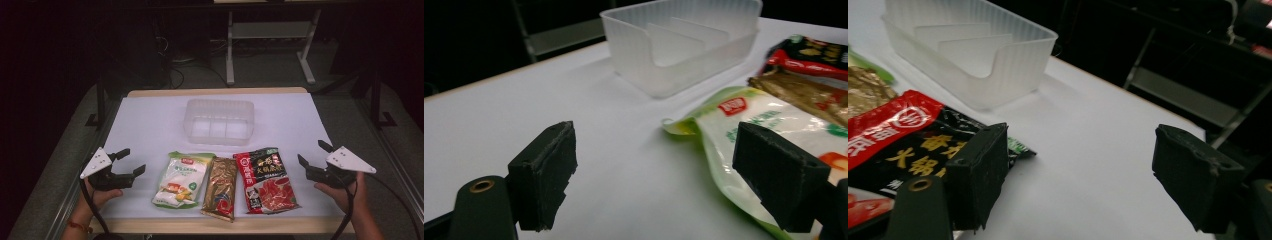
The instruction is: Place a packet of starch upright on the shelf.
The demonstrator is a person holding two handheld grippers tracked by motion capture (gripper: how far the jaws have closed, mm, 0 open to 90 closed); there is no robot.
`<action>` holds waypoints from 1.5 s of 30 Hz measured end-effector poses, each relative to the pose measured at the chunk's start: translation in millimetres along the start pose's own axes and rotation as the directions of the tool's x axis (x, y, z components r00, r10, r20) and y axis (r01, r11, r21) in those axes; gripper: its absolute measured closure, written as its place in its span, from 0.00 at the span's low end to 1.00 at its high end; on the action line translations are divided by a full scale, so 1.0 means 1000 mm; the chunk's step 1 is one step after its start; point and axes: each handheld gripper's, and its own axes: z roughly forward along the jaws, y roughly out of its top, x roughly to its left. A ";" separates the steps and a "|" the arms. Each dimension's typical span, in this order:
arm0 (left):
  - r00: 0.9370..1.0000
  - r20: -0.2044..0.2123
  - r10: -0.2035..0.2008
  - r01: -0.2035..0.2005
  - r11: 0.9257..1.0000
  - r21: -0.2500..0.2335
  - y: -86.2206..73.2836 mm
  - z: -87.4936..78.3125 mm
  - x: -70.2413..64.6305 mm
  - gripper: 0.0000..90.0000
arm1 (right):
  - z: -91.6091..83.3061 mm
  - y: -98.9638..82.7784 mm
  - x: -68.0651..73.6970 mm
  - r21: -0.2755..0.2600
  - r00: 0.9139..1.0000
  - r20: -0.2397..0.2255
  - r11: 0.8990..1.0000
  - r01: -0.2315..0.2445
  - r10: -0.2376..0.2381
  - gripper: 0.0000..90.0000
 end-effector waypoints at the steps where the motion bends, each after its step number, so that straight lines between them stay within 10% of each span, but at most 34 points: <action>1: 1.000 -0.008 0.004 -0.004 1.000 0.010 0.000 0.001 0.000 0.19 | 0.000 0.000 0.000 0.000 1.000 0.000 1.000 0.000 0.000 0.24; 9: 0.999 0.044 0.019 -0.024 0.993 0.115 -0.009 0.011 -0.008 0.19 | 0.017 -0.004 -0.001 0.052 0.995 -0.071 0.996 -0.066 0.070 0.25; 12: 0.994 0.095 -0.044 0.031 0.991 0.128 -0.010 0.021 -0.005 0.19 | 0.024 -0.008 0.003 0.103 0.996 -0.074 0.993 -0.048 0.056 0.26; 17: 0.986 0.142 -0.084 0.048 0.971 0.236 -0.012 0.048 -0.011 0.19 | 0.026 -0.008 0.003 0.115 0.996 -0.072 0.992 -0.052 0.060 0.26; 23: 0.958 0.235 -0.165 0.089 0.949 0.302 0.001 0.083 -0.013 0.18 | 0.028 -0.007 0.005 0.125 0.997 -0.063 0.991 -0.040 0.048 0.26; 27: 0.960 0.231 -0.158 0.073 0.938 0.339 0.004 0.100 -0.013 0.18 | 0.027 -0.008 0.006 0.134 0.998 -0.058 0.990 -0.031 0.039 0.26; 33: 0.938 0.260 -0.229 0.117 0.915 0.385 0.004 0.121 -0.008 0.09 | 0.028 -0.011 0.006 0.144 0.997 -0.070 0.989 -0.026 0.036 0.26; 40: 0.923 0.323 -0.211 0.058 0.903 0.426 0.013 0.135 -0.018 0.09 | 0.031 -0.011 0.010 0.159 0.996 -0.086 0.987 -0.011 0.025 0.26; 43: 0.907 0.365 -0.210 0.043 0.908 0.417 0.014 0.135 -0.022 0.17 | 0.032 -0.011 0.012 0.167 0.996 -0.087 0.986 -0.003 0.018 0.26; 45: 0.878 0.418 -0.235 0.045 0.908 0.416 0.013 0.135 -0.021 0.39 | 0.034 -0.012 0.013 0.180 0.996 -0.091 0.984 0.005 0.012 0.26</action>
